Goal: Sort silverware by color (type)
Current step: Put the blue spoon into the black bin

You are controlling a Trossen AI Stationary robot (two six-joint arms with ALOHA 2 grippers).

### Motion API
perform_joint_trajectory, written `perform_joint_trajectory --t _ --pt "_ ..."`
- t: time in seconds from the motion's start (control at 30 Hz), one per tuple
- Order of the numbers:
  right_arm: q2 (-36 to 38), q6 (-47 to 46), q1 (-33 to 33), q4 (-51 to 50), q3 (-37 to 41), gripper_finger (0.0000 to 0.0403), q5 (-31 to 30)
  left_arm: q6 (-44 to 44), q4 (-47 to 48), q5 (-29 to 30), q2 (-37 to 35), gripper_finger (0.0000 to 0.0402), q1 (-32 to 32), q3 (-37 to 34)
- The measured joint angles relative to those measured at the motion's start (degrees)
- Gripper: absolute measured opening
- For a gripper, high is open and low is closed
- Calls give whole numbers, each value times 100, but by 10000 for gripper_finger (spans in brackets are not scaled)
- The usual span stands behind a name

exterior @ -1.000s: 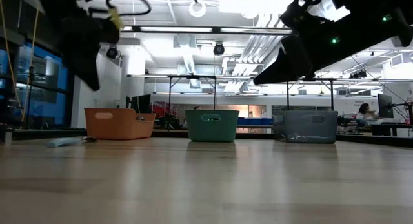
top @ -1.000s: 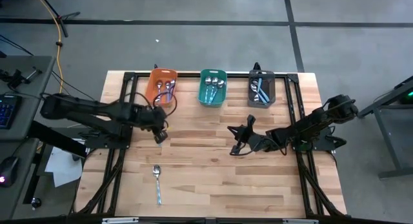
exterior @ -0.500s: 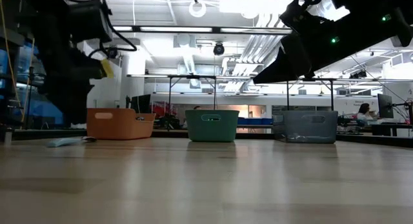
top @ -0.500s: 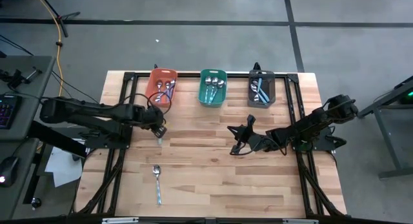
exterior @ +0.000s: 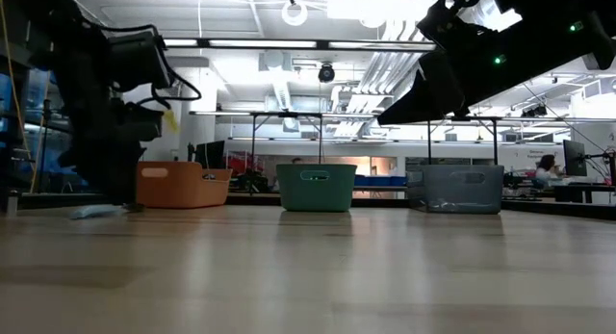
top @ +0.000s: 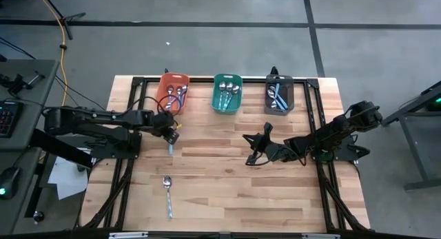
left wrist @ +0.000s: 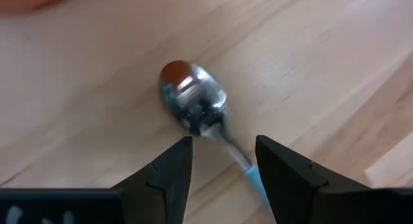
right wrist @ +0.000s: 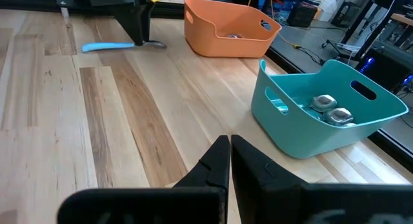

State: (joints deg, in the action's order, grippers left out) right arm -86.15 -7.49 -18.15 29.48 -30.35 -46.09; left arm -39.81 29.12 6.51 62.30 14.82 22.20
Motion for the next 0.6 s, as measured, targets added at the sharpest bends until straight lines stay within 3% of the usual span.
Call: perform_joint_trajectory --t 0.27,0.53,0.6 --pt "0 0 0 1 -2 0 2 381 -136 -88 48 144 135 -175" --pt "0 0 0 6 -2 0 2 1051 -210 -95 55 73 135 -184" --pt "0 0 0 6 -1 0 0 1343 -241 -340 59 52 137 -184"
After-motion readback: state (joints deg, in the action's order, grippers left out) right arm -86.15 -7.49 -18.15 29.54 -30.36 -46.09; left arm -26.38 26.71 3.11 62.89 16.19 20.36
